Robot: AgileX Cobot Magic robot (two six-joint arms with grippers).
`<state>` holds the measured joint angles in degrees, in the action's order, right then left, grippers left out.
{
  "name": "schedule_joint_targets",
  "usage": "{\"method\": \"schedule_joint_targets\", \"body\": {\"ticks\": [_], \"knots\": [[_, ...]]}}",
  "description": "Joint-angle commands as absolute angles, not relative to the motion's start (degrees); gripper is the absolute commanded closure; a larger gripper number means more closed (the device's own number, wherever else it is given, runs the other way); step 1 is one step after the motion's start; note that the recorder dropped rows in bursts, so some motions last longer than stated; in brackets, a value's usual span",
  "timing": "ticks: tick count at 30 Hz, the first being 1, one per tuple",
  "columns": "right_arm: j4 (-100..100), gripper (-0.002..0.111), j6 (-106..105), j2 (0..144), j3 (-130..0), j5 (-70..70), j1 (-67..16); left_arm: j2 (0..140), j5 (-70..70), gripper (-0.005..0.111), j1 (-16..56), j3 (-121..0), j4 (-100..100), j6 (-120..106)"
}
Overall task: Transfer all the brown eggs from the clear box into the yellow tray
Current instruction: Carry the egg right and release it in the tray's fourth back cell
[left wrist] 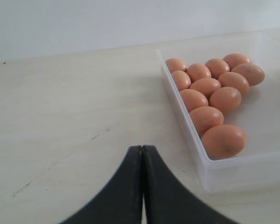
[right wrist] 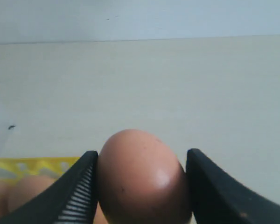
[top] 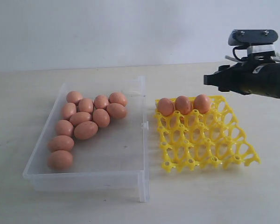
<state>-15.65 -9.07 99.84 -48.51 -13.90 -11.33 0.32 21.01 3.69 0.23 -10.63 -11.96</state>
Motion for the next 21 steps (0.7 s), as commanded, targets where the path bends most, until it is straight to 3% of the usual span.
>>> {"method": "schedule_joint_targets", "body": {"ticks": [1,21], "knots": [[-10.9,0.108,-5.3,103.1,-50.3,-13.9,-8.9,0.0,20.5,0.107,3.9,0.0,-10.8,-12.0],[-8.9,0.108,-4.9,112.1,-57.1,-10.1,-8.9,0.0,20.5,0.107,3.9,0.0,-10.8,-12.0]]}}
